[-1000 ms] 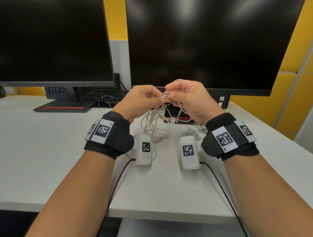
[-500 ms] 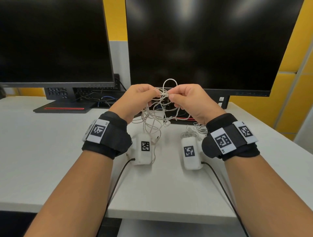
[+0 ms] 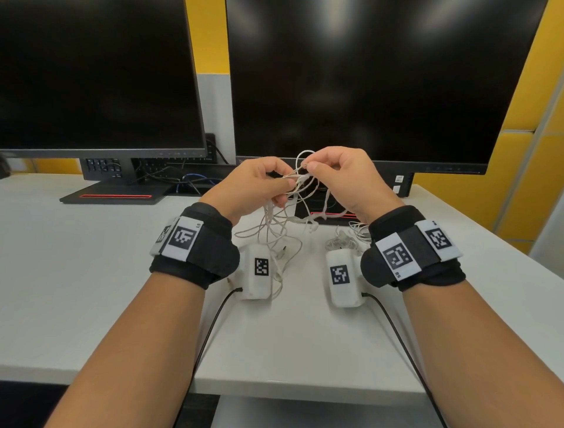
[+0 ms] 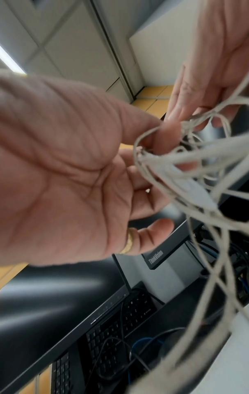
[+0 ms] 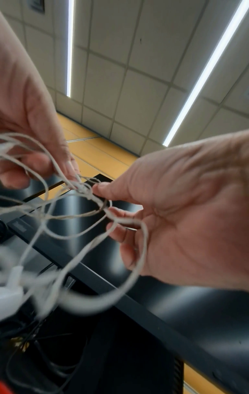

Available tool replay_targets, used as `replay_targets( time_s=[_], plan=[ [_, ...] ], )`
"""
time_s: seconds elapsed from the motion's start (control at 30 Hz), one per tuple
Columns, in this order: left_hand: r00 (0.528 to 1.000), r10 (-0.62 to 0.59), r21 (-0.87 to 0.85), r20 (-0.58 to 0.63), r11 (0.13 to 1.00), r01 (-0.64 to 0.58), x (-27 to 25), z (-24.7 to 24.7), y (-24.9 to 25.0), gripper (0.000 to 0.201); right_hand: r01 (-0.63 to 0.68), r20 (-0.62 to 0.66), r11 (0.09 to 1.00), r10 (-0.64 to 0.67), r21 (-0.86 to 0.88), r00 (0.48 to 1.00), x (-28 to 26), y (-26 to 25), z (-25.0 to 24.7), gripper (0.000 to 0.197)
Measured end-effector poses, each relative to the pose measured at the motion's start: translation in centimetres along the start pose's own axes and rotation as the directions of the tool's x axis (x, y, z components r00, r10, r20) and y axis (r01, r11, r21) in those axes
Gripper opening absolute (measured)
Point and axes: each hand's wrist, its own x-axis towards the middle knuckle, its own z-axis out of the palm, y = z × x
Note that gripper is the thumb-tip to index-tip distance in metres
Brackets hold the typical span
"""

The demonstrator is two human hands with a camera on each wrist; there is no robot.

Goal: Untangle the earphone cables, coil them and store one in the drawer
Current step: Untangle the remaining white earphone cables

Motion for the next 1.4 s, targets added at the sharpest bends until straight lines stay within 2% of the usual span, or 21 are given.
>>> replay_targets(
  time_s=[0.13, 0.23, 0.37, 0.47, 0.53, 0.63, 0.73, 0.83, 0.97, 1.07, 1.23, 1.4],
  plan=[
    [0.999, 0.011, 0.060, -0.049, 0.998, -0.008, -0.05, 0.17, -0.04, 0.009, 0.020, -0.012, 0.997, -0.021, -0.077, 1.000, 0.19, 0.29, -0.06, 0.012],
    [0.990, -0.008, -0.004, -0.141, 1.000, 0.008, 0.16, 0.14, -0.21, 0.014, 0.013, 0.012, 0.996, -0.012, -0.085, 1.000, 0.13, 0.25, 0.07, 0.011],
    [0.984, -0.005, -0.017, -0.176, 1.000, 0.002, 0.26, 0.10, -0.42, 0.017, -0.037, 0.063, 0.999, 0.037, 0.010, 0.997, -0.05, -0.25, 0.19, 0.010],
    [0.982, 0.007, -0.062, -0.186, 0.998, -0.019, 0.24, 0.08, -0.44, 0.014, -0.096, 0.155, 0.993, 0.084, 0.069, 0.984, -0.12, -0.40, 0.16, 0.010],
    [0.984, 0.016, -0.098, -0.177, 0.995, -0.034, 0.20, 0.12, -0.39, 0.013, -0.088, 0.183, 0.996, 0.087, -0.002, 0.979, -0.13, -0.22, 0.41, 0.010],
    [0.986, 0.034, -0.132, -0.165, 0.990, -0.056, 0.16, 0.21, -0.27, 0.015, -0.047, 0.145, 0.997, 0.056, -0.065, 0.988, -0.20, -0.13, 0.55, 0.007],
    [0.988, 0.039, -0.122, -0.152, 0.991, -0.058, 0.08, 0.06, -0.23, 0.014, -0.051, 0.117, 0.998, 0.054, -0.028, 0.992, -0.31, -0.34, 0.25, 0.007],
    [0.996, 0.026, -0.135, -0.082, 0.990, -0.037, -0.18, -0.01, 0.01, 0.006, -0.074, 0.106, 0.997, 0.073, 0.007, 0.992, -0.23, -0.37, 0.12, 0.009],
    [0.999, -0.013, -0.094, -0.034, 0.996, 0.010, -0.19, 0.12, 0.20, 0.012, -0.087, 0.082, 0.990, 0.078, 0.111, 0.994, -0.19, -0.47, 0.03, 0.006],
    [0.999, -0.031, -0.154, -0.023, 0.988, 0.027, -0.25, 0.08, 0.21, 0.006, -0.072, 0.061, 0.979, 0.061, 0.191, 0.996, -0.23, -0.49, 0.02, 0.007],
    [0.998, -0.053, -0.190, -0.025, 0.981, 0.047, -0.16, 0.10, 0.25, 0.007, -0.065, 0.026, 0.985, 0.062, 0.161, 0.998, -0.08, -0.38, -0.13, 0.008],
    [0.998, -0.027, -0.151, 0.053, 0.988, 0.035, -0.30, -0.06, 0.15, 0.014, -0.066, 0.023, 0.984, 0.063, 0.168, 0.998, -0.06, -0.52, -0.10, 0.012]
  ],
)
